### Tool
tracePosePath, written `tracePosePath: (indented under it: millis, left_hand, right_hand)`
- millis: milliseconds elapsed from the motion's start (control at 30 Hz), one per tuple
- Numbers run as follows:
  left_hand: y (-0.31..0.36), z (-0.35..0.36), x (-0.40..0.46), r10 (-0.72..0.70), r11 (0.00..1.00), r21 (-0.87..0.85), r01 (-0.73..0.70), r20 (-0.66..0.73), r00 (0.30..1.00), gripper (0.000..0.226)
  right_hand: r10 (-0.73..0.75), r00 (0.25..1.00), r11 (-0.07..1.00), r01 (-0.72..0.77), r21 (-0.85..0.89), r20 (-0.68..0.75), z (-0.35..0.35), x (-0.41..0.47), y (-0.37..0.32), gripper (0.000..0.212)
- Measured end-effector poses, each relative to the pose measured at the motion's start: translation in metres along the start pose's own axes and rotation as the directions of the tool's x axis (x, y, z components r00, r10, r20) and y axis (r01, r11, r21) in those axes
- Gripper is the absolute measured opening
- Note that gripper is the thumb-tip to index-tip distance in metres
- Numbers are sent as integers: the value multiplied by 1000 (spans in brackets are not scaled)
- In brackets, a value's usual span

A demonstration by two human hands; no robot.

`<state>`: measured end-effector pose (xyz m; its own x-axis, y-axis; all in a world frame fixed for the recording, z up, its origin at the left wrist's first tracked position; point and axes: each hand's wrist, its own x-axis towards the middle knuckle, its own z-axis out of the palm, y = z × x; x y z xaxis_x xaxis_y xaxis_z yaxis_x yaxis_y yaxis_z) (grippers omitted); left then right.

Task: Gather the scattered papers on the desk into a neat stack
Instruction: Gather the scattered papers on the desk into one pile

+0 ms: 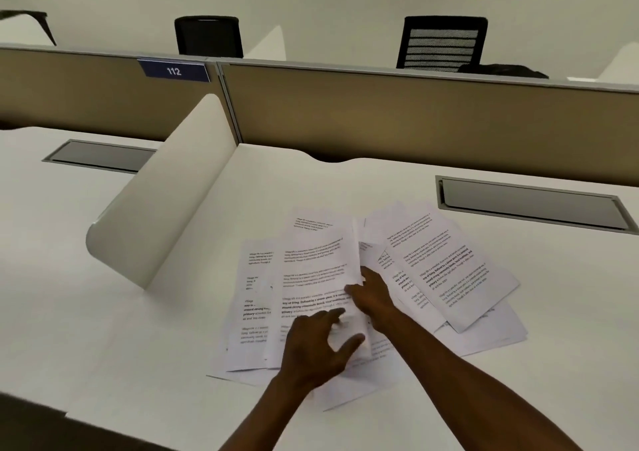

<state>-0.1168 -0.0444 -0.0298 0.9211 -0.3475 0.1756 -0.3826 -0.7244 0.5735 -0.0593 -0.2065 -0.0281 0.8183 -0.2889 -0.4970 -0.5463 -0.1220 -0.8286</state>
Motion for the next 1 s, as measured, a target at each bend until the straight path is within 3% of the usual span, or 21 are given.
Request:
tracePosePath:
  millis: [67, 133, 200, 300, 467, 633, 767, 833, 1000]
  left_hand:
    - [-10, -5, 11, -130, 989, -79, 126, -47, 990, 67]
    - [-26, -13, 29, -251, 963, -127, 239, -87, 964, 59]
    - [-45, -19, 49, -365, 930, -91, 355, -127, 923, 54]
    - [-70, -24, 75, -479, 875, 25, 483, -84, 874, 66]
    - [-86, -24, 105, -565, 814, 202, 544, 65, 822, 84]
    - [-83, -21, 116, -616, 767, 274, 581, 57, 786, 92]
    - [-78, -19, 126, -702, 712, 165, 683, 130, 700, 104]
    - [-77, -17, 126, -716, 695, 69, 715, 151, 682, 94]
    - [-61, -20, 114, -583, 752, -280, 597, 140, 800, 54]
  right_hand:
    - [-31, 998, 999, 31, 10, -56, -8, -1, 8, 53]
    - [-38, 996, 995, 45, 91, -82, -20, -1, 14, 56]
    - [-26, 990, 987, 47, 153, -136, -33, 0, 20, 54]
    - [33, 978, 966, 22, 258, -205, -47, 0, 26, 52]
    - [78, 967, 969, -16, 248, -242, -53, 0, 33, 49]
    - [46, 986, 997, -35, 68, -160, -47, -1, 28, 45]
    - [34, 984, 999, -33, 7, -177, -45, -2, 30, 47]
    - [50, 984, 999, -47, 22, -169, -45, -1, 30, 44]
    - [61, 994, 998, -58, 37, -89, -46, -2, 26, 40]
